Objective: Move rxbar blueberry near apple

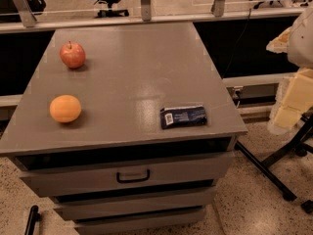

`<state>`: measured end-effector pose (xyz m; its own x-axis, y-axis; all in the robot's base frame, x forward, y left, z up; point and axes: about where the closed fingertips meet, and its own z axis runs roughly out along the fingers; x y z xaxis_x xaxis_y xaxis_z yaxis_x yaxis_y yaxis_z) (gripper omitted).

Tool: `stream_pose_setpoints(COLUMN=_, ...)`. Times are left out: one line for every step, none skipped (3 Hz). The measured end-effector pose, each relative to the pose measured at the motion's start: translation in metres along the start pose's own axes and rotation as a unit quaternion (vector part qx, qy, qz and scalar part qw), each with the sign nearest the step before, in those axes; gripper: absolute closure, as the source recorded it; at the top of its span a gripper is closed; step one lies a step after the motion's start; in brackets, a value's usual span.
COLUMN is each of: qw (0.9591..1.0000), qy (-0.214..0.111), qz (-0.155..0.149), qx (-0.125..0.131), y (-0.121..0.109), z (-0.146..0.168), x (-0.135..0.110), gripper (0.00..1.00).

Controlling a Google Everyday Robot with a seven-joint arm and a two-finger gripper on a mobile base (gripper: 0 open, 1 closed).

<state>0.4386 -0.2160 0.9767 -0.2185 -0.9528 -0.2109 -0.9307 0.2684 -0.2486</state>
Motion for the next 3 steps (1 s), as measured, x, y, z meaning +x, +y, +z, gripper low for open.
stream_pose_setpoints(qw=1.0000, qy=-0.006, qz=-0.002, qx=0.003, y=-0.001, z=0.000, x=-0.002, gripper=0.00)
stream_pose_setpoints(qw=0.9991, qy=-0.038, qz=-0.018, qx=-0.009, y=-0.001, z=0.021, x=-0.025, gripper=0.00)
stream_pose_setpoints(qw=0.9914, qy=-0.107, qz=-0.052, qx=-0.055, y=0.016, z=0.075, x=-0.083, gripper=0.00)
